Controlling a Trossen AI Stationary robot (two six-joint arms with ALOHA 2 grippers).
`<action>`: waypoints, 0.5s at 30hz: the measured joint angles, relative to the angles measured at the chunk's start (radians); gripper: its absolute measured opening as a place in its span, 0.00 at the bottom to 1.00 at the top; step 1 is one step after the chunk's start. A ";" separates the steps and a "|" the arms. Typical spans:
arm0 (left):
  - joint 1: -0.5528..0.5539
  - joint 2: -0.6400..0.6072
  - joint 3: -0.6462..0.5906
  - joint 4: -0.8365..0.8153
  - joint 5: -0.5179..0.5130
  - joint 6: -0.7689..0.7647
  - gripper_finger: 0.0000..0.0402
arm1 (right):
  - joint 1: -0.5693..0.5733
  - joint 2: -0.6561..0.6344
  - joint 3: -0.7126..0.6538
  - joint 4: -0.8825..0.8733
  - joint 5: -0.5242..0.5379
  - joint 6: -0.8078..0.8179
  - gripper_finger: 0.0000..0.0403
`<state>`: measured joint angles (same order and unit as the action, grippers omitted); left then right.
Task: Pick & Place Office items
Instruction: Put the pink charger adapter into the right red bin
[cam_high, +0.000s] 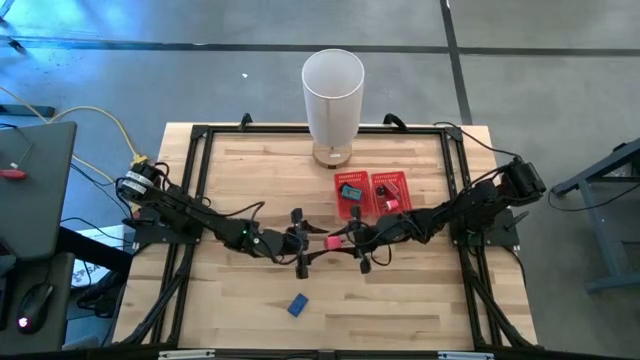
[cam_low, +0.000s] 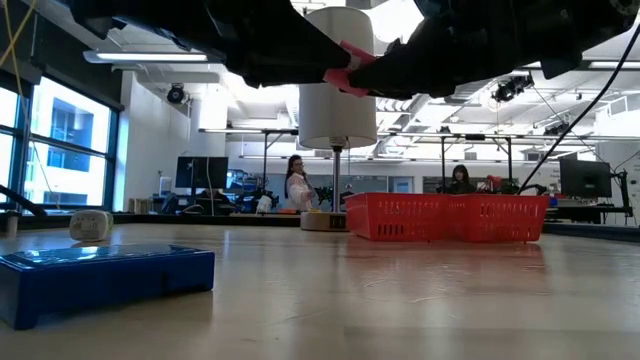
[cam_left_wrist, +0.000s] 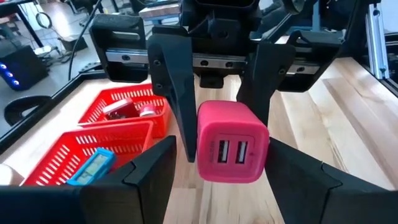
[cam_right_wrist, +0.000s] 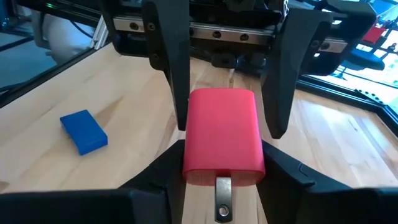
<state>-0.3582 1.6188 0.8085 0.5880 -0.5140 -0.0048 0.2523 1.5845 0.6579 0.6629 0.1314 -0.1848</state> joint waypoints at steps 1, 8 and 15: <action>0.002 0.000 0.000 0.000 0.000 0.000 0.56 | 0.000 0.000 0.000 -0.001 0.000 0.000 0.35; 0.017 0.000 0.000 0.002 0.025 -0.001 0.54 | -0.001 0.000 0.000 -0.002 0.003 0.000 0.35; 0.022 0.000 0.000 0.003 0.029 0.018 0.47 | -0.001 0.000 0.000 -0.003 0.005 0.002 0.35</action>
<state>-0.3367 1.6188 0.8085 0.5915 -0.4847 0.0133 0.2516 1.5845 0.6579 0.6601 0.1360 -0.1826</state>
